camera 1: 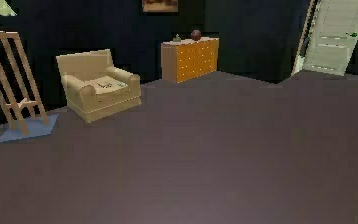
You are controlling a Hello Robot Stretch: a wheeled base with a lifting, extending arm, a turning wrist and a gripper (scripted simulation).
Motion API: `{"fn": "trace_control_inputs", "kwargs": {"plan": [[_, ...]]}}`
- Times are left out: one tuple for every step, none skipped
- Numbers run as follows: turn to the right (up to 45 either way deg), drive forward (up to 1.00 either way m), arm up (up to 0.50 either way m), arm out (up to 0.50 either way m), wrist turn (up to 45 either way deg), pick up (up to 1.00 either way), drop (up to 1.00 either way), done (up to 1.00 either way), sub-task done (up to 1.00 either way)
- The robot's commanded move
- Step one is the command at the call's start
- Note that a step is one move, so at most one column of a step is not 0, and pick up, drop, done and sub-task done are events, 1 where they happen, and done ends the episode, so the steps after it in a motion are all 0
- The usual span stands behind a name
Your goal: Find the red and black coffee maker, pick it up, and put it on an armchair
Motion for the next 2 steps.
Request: {"fn": "trace_control_inputs", "kwargs": {"plan": [[6.0, 0.0, 0.0, 0.0, 0.0, 0.0, 0.0, 0.0, 0.0], [0.0, 0.55, 0.0, 0.0, 0.0, 0.0, 0.0, 0.0, 0.0]]}}
